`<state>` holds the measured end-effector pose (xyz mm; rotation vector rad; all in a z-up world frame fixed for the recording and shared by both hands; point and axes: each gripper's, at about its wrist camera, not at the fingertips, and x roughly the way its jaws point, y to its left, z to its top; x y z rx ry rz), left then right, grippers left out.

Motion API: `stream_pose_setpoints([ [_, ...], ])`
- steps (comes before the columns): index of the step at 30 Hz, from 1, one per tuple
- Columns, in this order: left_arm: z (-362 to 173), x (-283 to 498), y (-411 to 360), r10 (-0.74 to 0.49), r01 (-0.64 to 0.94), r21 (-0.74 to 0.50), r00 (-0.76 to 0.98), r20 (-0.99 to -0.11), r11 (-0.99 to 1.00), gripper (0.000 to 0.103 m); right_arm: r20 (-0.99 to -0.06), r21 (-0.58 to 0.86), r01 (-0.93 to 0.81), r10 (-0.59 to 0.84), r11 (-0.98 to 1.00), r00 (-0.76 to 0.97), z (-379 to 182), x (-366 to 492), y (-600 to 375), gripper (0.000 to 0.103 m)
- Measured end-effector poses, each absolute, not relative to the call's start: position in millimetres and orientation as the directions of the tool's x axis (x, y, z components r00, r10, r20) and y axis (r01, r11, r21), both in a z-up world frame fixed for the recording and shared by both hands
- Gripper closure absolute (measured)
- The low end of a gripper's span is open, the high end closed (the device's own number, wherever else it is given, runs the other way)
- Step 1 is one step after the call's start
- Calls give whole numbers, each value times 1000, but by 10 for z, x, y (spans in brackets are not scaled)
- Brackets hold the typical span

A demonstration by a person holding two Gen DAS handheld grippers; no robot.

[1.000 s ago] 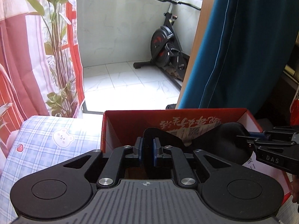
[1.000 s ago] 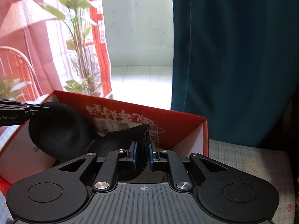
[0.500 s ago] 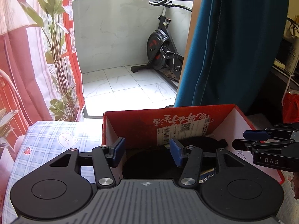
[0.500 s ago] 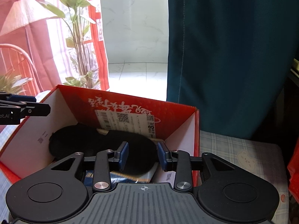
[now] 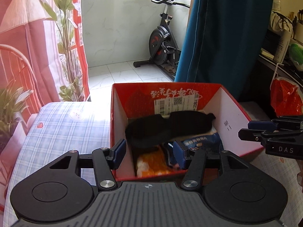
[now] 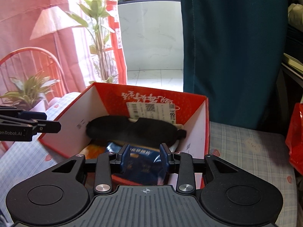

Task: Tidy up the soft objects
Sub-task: 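Withdraw the open right gripper from the box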

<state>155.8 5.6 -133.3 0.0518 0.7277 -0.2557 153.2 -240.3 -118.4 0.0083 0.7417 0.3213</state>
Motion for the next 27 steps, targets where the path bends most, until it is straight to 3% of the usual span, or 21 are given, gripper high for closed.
stream_pose_setpoints([
  [14,-1473,1047,104,-220,254,-51,698,-681,966,46,-651,118,-336,329,934,684,-1193,941,-2413,71],
  [27,-1742,962,68,-251,273,-92,633,-732,957,46,-700,120,-355,333,927,632,-1516,709,-2446,71],
])
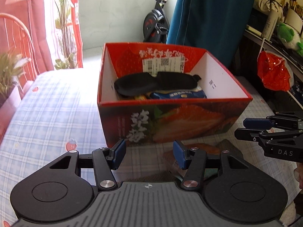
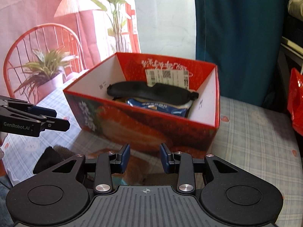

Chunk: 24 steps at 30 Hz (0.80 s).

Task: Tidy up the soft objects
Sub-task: 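Withdraw the open right gripper from the box, then grasp the bagged brown bread beside the box with the right gripper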

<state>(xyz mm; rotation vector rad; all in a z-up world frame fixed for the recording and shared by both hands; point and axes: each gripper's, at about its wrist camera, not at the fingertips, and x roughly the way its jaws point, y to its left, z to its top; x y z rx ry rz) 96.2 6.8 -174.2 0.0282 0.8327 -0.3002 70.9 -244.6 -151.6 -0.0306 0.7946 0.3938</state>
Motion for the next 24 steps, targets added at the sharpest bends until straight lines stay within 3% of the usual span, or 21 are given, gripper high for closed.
stream_pose_setpoints([
  [11,-1994,1031,50,-299,268,-176,540,-786,947,46,-734,134,-395,359,909,576,-1732,642,-2396,71],
  [24,-2255,1233,20,-390,223,-322,448,-805,920,46,-770,154,-468,402,870,494,-1914,662,-2184,59],
])
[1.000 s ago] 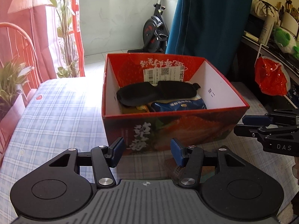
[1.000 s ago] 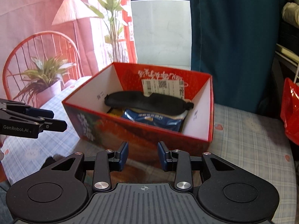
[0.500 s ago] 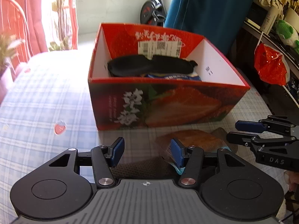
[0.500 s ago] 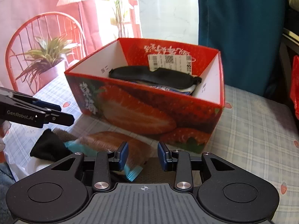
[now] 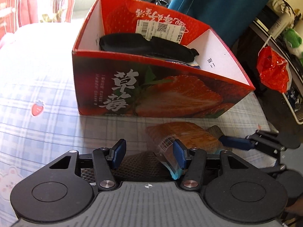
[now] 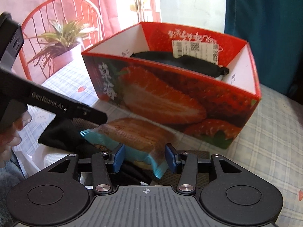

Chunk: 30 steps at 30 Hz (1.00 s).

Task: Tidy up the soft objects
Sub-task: 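Grasp the bagged brown bread beside the box with the right gripper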

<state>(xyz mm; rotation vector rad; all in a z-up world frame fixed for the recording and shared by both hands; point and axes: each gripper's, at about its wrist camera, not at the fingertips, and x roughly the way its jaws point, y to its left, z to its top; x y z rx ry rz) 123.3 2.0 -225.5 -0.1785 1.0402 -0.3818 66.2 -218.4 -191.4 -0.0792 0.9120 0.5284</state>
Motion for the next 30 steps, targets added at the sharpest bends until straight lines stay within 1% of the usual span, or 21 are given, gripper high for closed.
stream_pose_setpoints([
  [8,-2373,1401,72,-441,172,-408,421,-793,897,46,-788,185,-463,412,867,458,-2083,843,-2182,54],
  [16,-2460,1546,6,-502,177,-472,388,-773,864,46,-790,221,-474,442,852,425,-2158,1008,-2142,43],
  [20,-2555,1607,-66,-545,185,-514,346,-763,837,46,-788,238,-476,455,846,415,-2175,1028,-2148,42],
  [27,-2630,1603,-128,-565,182,-537,337,-753,824,46,-799,242,-459,443,855,406,-2202,1036,-2141,38],
  [30,-2616,1575,-125,-572,196,-539,341,-746,819,49,-796,258,-460,457,850,398,-2203,1051,-2132,43],
])
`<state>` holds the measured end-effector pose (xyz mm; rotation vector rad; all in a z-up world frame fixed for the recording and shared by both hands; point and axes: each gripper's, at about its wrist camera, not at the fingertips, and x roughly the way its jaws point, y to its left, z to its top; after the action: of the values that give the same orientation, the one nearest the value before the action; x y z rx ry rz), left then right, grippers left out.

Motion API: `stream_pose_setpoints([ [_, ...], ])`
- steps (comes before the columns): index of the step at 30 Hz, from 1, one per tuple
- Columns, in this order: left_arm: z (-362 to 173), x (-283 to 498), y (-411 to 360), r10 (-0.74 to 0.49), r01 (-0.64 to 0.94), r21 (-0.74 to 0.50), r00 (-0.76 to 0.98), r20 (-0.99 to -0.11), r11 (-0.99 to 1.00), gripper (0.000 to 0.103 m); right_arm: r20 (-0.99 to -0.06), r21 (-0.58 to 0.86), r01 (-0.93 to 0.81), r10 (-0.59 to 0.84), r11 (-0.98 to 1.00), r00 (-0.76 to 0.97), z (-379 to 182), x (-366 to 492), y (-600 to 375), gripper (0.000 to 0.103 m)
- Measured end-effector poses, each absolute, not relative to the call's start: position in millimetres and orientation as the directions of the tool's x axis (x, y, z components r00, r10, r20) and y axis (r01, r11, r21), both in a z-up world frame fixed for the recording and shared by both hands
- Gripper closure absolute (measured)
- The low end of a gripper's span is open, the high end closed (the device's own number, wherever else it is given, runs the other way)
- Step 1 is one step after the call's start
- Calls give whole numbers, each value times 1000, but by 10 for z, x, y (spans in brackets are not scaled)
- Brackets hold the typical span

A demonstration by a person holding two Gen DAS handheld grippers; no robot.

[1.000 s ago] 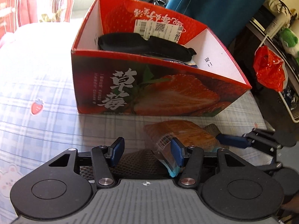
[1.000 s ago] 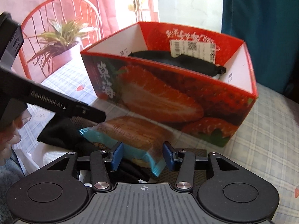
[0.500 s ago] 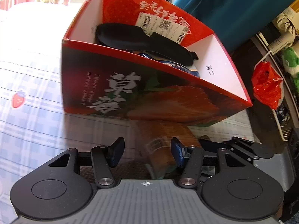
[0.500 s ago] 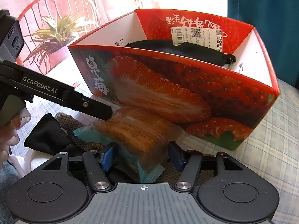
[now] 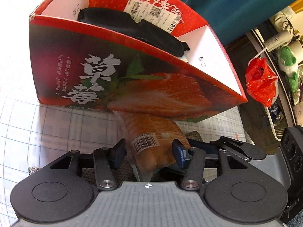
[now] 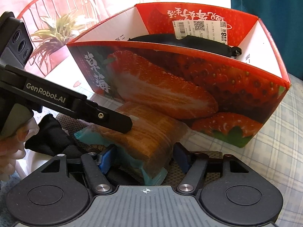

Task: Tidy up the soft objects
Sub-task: 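Grasp the bagged brown bread beside the box with the right gripper, then lower the bagged bread into the red box and open the right gripper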

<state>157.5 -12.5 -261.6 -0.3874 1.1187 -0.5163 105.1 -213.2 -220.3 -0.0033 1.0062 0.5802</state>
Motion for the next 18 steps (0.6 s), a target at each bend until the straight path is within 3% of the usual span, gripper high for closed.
stream_pose_setpoints([
  [6,-2508,1508,-100,-596,231,-550,351,-722,803,52,-776,256,-488,478,834,411,-2112,962,-2119,49],
  [18,-1981,1213,126,-620,302,-543,430,-656,784,52,-710,234,-551,528,801,465,-1581,746,-2032,50],
])
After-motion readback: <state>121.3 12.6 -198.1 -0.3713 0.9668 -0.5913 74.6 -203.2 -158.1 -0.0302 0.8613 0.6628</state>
